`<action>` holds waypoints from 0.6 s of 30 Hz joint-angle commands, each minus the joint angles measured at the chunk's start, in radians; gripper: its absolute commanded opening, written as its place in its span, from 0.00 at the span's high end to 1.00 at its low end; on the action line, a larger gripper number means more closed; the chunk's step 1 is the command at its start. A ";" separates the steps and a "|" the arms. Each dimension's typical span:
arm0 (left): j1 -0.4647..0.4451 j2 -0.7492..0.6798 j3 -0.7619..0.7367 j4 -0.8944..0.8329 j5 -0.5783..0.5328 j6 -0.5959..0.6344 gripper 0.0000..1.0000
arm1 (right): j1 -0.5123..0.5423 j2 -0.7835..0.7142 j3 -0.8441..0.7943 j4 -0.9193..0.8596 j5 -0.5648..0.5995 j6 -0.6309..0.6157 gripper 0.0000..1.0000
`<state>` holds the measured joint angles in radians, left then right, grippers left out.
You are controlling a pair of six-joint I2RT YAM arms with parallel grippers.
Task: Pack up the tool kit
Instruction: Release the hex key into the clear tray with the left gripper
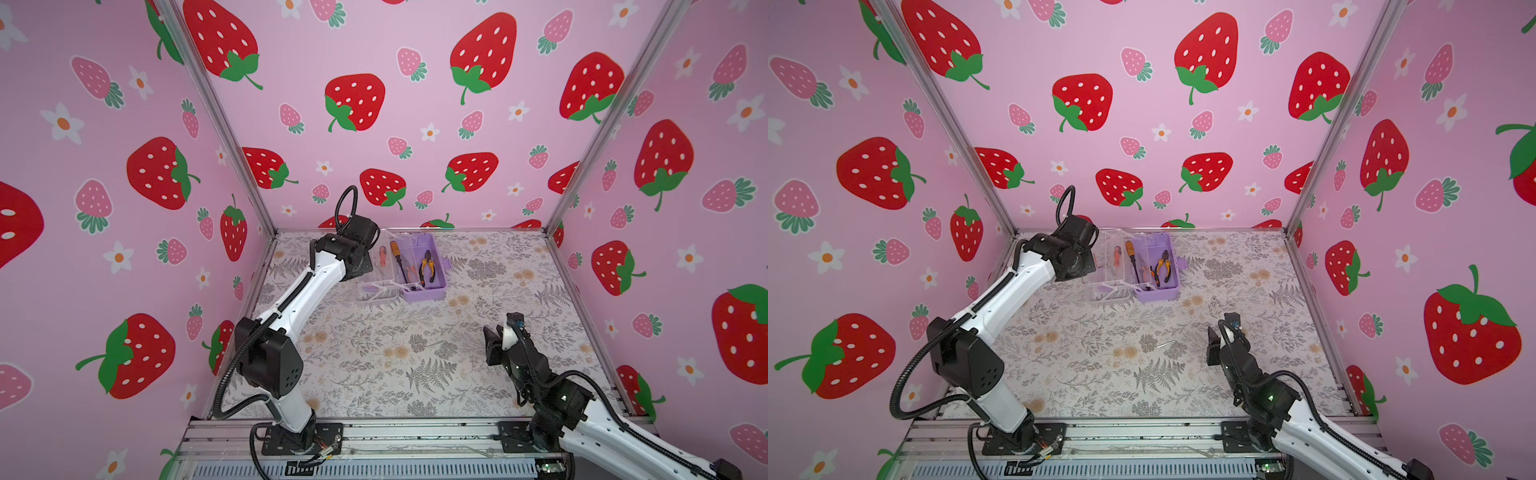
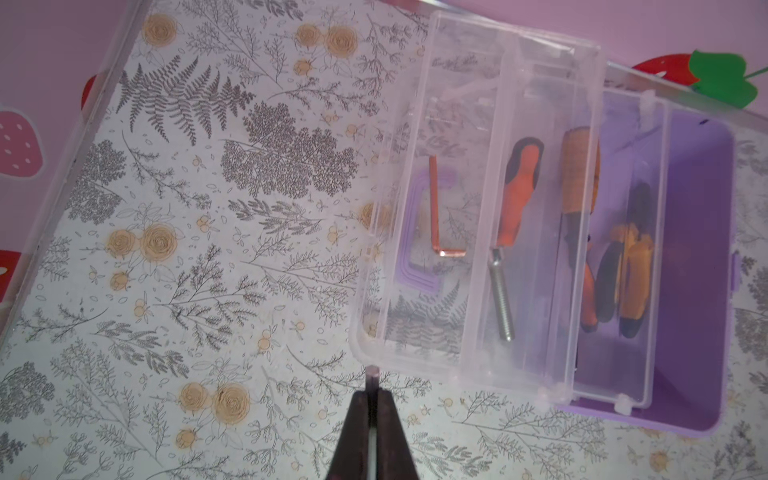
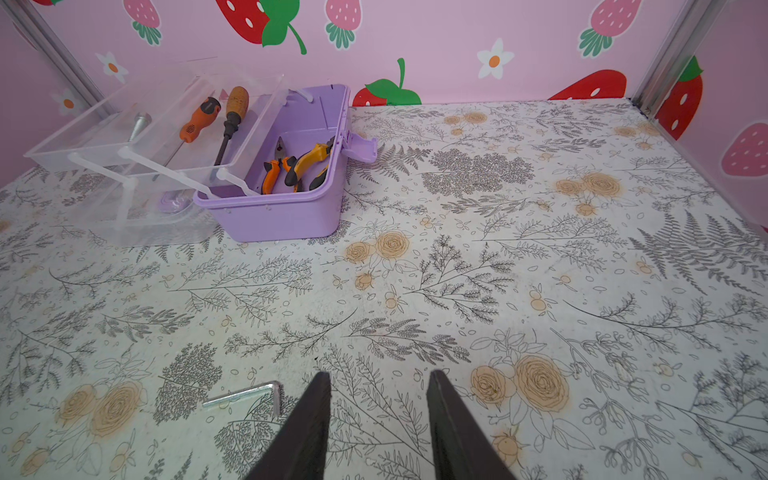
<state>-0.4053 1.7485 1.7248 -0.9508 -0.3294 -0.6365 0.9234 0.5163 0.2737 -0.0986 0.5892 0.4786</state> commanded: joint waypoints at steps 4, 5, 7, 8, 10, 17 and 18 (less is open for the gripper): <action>0.041 0.170 0.213 0.018 0.050 0.071 1.00 | -0.016 0.012 0.017 -0.003 0.038 0.020 0.58; 0.042 0.200 0.242 0.017 0.059 0.075 1.00 | -0.018 0.015 0.015 0.000 0.039 0.021 0.58; 0.043 0.252 0.292 0.002 0.078 0.076 1.00 | -0.023 0.023 0.012 0.010 0.034 0.021 0.58; 0.045 0.279 0.320 -0.014 0.082 0.075 1.00 | -0.026 0.027 0.011 0.014 0.031 0.022 0.58; 0.045 0.318 0.352 -0.045 0.080 0.065 1.00 | -0.030 0.039 0.012 0.021 0.027 0.018 0.58; 0.049 0.340 0.291 -0.044 0.085 0.054 1.00 | -0.048 0.071 0.014 0.050 0.011 0.001 0.58; 0.048 0.333 0.272 -0.039 0.084 0.051 1.00 | -0.051 0.071 0.014 0.051 0.007 0.000 0.58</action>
<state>-0.3618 2.1063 2.0197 -0.9543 -0.2424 -0.5762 0.8825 0.5850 0.2737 -0.0731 0.5949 0.4767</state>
